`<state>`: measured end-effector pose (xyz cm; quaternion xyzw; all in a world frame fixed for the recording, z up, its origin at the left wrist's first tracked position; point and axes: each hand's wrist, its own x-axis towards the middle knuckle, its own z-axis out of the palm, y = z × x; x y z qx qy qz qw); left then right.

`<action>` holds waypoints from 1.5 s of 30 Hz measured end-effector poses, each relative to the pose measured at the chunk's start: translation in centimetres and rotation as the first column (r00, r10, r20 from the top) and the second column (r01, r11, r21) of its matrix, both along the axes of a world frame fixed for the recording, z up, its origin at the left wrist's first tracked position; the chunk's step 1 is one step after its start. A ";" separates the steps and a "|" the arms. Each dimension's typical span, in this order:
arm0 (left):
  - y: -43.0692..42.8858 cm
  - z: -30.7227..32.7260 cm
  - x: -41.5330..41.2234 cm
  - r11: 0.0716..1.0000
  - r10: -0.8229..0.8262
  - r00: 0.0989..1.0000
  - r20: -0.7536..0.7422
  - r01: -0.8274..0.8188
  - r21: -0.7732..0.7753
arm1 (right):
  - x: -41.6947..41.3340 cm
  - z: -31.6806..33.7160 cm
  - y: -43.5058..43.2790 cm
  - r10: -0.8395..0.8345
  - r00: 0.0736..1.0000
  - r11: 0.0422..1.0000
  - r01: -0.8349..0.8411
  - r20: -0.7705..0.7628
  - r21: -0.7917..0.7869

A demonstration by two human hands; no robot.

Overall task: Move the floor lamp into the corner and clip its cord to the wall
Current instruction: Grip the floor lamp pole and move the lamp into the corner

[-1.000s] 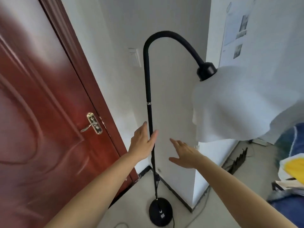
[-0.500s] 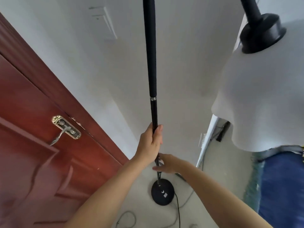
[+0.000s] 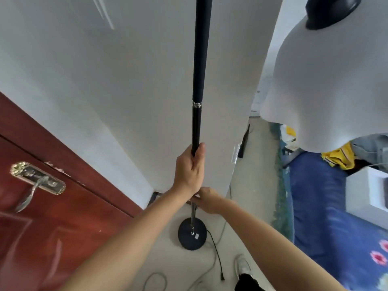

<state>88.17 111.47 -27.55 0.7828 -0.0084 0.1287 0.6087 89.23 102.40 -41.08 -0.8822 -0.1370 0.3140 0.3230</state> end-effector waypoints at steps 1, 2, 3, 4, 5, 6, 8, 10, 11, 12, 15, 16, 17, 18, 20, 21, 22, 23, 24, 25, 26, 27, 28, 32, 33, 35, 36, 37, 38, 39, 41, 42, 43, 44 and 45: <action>-0.6 0.5 -0.1 1.000 -0.017 1.000 0.018 0.018 -0.017 | -0.2 0.3 -0.7 -0.011 1.000 1.000 0.011 0.014 -0.002; -1.4 1.1 -0.3 0.998 -0.046 0.998 0.037 0.048 -0.029 | -0.6 0.7 -1.5 -0.020 0.999 1.000 0.020 0.031 -0.013; -2.2 1.7 -0.6 0.996 -0.080 0.995 0.058 0.082 -0.031 | -1.0 1.1 -2.4 -0.027 0.998 0.999 0.029 0.052 -0.031; -3.2 2.5 -0.9 0.993 -0.113 0.990 0.080 0.115 -0.025 | -1.5 1.6 -3.3 -0.036 0.997 0.998 0.039 0.070 -0.046; -4.3 3.3 -1.2 0.989 -0.147 0.984 0.100 0.150 -0.020 | -2.1 2.1 -4.2 -0.050 0.995 0.997 0.054 0.082 -0.051; -5.4 4.0 -1.6 0.981 -0.190 0.975 0.116 0.193 -0.021 | -2.8 2.5 -5.1 -0.071 0.994 0.996 0.076 0.088 -0.052; -7.9 5.3 -2.3 0.962 -0.265 0.955 0.135 0.272 -0.034 | -4.2 3.3 -7.1 -0.127 0.987 0.990 0.133 0.100 -0.051; -10.3 6.5 -2.9 0.941 -0.326 0.935 0.138 0.335 -0.043 | -5.6 4.1 -9.2 -0.197 0.975 0.980 0.200 0.104 -0.017; -11.6 6.9 -3.3 0.928 -0.360 0.922 0.141 0.369 -0.048 | -6.4 4.5 -10.4 -0.235 0.967 0.972 0.236 0.103 0.004; -12.9 7.4 -3.8 0.914 -0.392 0.908 0.148 0.403 -0.050 | -7.3 4.8 -11.5 -0.271 0.958 0.963 0.270 0.096 0.019; -17.0 8.5 -6.2 0.868 -0.481 0.864 0.150 0.493 -0.057 | -10.4 5.7 -15.4 -0.384 0.922 0.923 0.384 0.050 0.027; -18.6 8.8 -7.4 0.850 -0.510 0.846 0.154 0.523 -0.059 | -11.6 5.9 -16.8 -0.412 0.910 0.911 0.411 0.047 0.015; -20.2 9.0 -8.5 0.830 -0.539 0.826 0.163 0.554 -0.059 | -13.0 6.1 -18.3 -0.434 0.900 0.901 0.434 0.052 0.001; -21.9 9.2 -9.9 0.807 -0.572 0.802 0.171 0.588 -0.062 | -14.5 6.2 -19.9 -0.457 0.887 0.889 0.458 0.062 -0.008; -25.8 9.4 -12.8 0.757 -0.631 0.752 0.189 0.651 -0.062 | -18.0 6.3 -23.4 -0.518 0.852 0.855 0.519 0.080 0.002; -27.9 9.4 -14.4 0.736 -0.655 0.729 0.198 0.675 -0.055 | -20.1 6.2 -25.2 -0.552 0.829 0.833 0.553 0.090 0.012; -30.0 9.4 -16.3 0.713 -0.678 0.706 0.204 0.699 -0.053 | -22.3 6.3 -27.1 -0.585 0.805 0.810 0.586 0.102 0.022; -32.3 9.5 -18.4 0.682 -0.706 0.678 0.205 0.729 -0.062 | -24.6 6.3 -29.1 -0.614 0.781 0.788 0.615 0.114 0.031; -34.6 9.6 -20.7 0.643 -0.738 0.643 0.205 0.762 -0.077 | -27.1 6.4 -31.0 -0.643 0.756 0.764 0.643 0.121 0.041; -36.9 9.7 -23.2 0.604 -0.768 0.607 0.203 0.792 -0.086 | -29.8 6.5 -33.1 -0.672 0.731 0.739 0.672 0.120 0.050; -39.1 9.7 -25.8 0.566 -0.796 0.571 0.201 0.820 -0.085 | -32.6 6.5 -35.1 -0.699 0.706 0.713 0.699 0.114 0.052; -41.5 9.7 -28.4 0.526 -0.825 0.530 0.195 0.847 -0.079 | -35.4 6.6 -37.3 -0.724 0.682 0.689 0.723 0.108 0.048; -43.8 9.8 -31.0 0.483 -0.854 0.487 0.183 0.873 -0.070 | -38.3 6.7 -39.4 -0.746 0.657 0.664 0.747 0.105 0.044; -52.4 10.3 -40.9 0.336 -0.927 0.345 0.146 0.938 -0.081 | -49.2 6.6 -47.7 -0.828 0.539 0.551 0.834 0.155 0.039; -54.4 10.6 -43.2 0.300 -0.939 0.311 0.149 0.950 -0.093 | -51.6 6.5 -49.6 -0.843 0.508 0.521 0.853 0.175 0.033; -58.1 10.8 -47.5 0.210 -0.963 0.224 0.153 0.972 -0.101 | -56.2 6.5 -53.3 -0.873 0.454 0.464 0.886 0.177 0.014; -59.8 10.9 -49.3 0.162 -0.972 0.178 0.150 0.980 -0.116 | -58.3 6.5 -55.0 -0.888 0.427 0.433 0.901 0.169 0.001; -61.5 10.9 -50.8 0.116 -0.980 0.136 0.144 0.983 -0.141 | -60.2 6.5 -56.7 -0.904 0.394 0.399 0.917 0.164 -0.007; -63.3 10.9 -52.3 0.074 -0.985 0.098 0.140 0.983 -0.167 | -62.0 6.5 -58.4 -0.920 0.356 0.359 0.933 0.162 -0.011; -65.0 10.9 -53.6 0.037 -0.988 0.064 0.139 0.982 -0.187 | -63.6 6.5 -60.0 -0.935 0.316 0.318 0.948 0.160 -0.012; -68.7 10.9 -55.6 -0.033 -0.991 -0.002 0.137 0.974 -0.225 | -66.4 6.5 -63.1 -0.959 0.233 0.235 0.972 0.160 -0.006; -70.6 10.9 -56.5 -0.075 -0.990 -0.041 0.138 0.966 -0.248 | -67.6 6.6 -64.6 -0.969 0.189 0.191 0.982 0.161 -0.003; -72.5 10.8 -57.2 -0.122 -0.986 -0.086 0.144 0.956 -0.267 | -68.7 6.8 -66.2 -0.977 0.145 0.147 0.989 0.158 -0.001; -74.4 10.7 -57.8 -0.171 -0.979 -0.132 0.153 0.945 -0.279 | -69.7 7.0 -67.7 -0.982 0.104 0.104 0.995 0.157 -0.003; -76.2 10.6 -58.5 -0.217 -0.971 -0.175 0.165 0.931 -0.292 | -70.7 7.2 -69.3 -0.984 0.067 0.066 0.998 0.163 -0.008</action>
